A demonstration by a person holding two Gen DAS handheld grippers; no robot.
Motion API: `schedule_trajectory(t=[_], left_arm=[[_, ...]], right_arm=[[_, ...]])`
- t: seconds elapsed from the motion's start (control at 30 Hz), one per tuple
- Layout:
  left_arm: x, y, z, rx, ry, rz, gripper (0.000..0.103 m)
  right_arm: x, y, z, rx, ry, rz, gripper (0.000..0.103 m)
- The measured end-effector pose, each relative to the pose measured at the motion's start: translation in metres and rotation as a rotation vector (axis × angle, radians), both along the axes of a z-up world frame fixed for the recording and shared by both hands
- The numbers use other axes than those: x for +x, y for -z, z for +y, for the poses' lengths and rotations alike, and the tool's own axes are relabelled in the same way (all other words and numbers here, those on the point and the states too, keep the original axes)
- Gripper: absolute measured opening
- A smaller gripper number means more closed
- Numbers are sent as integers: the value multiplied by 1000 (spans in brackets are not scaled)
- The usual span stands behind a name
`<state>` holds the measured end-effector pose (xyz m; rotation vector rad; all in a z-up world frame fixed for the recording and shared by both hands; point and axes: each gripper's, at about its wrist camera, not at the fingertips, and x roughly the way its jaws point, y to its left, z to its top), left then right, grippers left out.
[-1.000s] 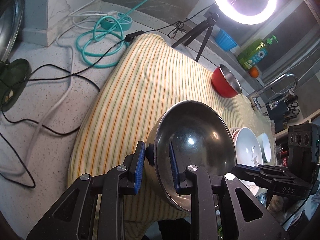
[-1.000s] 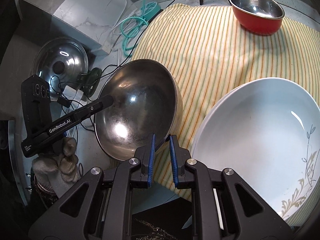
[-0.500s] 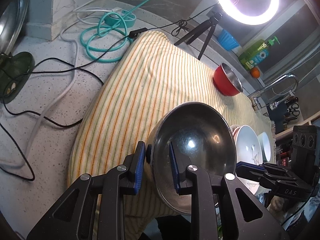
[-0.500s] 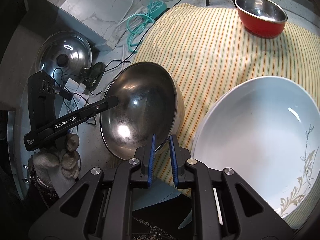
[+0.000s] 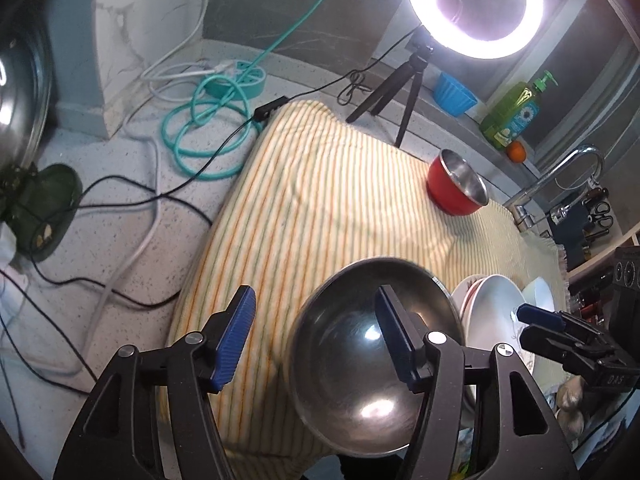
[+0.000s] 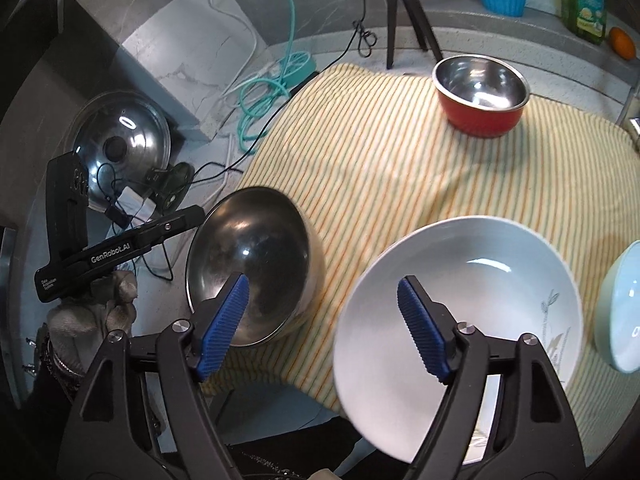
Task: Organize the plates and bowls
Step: 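Move the left gripper to the red bowl and grasp its rim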
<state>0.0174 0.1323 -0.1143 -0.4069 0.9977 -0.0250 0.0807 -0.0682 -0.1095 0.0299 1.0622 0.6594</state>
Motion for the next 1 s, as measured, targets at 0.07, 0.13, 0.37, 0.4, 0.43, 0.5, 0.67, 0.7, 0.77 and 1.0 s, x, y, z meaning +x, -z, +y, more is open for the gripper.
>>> schedule_trajectory(t=[0.07,0.13,0.37,0.4,0.43,0.5,0.67,0.7,0.77,1.0], left_arm=[[6,-5,-6,0,14,-15,61],[14,-10,-11,-5,28,-29,61],[50,-26,-34,-43,71,-62,61],[58,-28,-39,-53,79,-66,61],[64,-30,-42,-59,84,-69,61],[76,-32,-49,-70,94,-73,61],[113,-30,-71,-102,115,-67,61],[117,-30,-73,-107,118,-65,61],[130,-26,-82,-116,129,-55,59],[176,-8,-106,-155,144,0,46]], right_arm=[[8,-5,-8,4,24,-7,80],[17,-10,-18,13,54,-13,80],[55,-34,-61,35,175,-61,80],[62,-37,-67,35,195,-67,80],[68,-39,-72,39,209,-70,80],[83,-41,-83,50,235,-69,80],[117,-40,-101,84,270,-34,80],[123,-38,-104,87,274,-27,80],[135,-35,-106,90,275,-12,80],[177,-15,-113,102,267,48,76]])
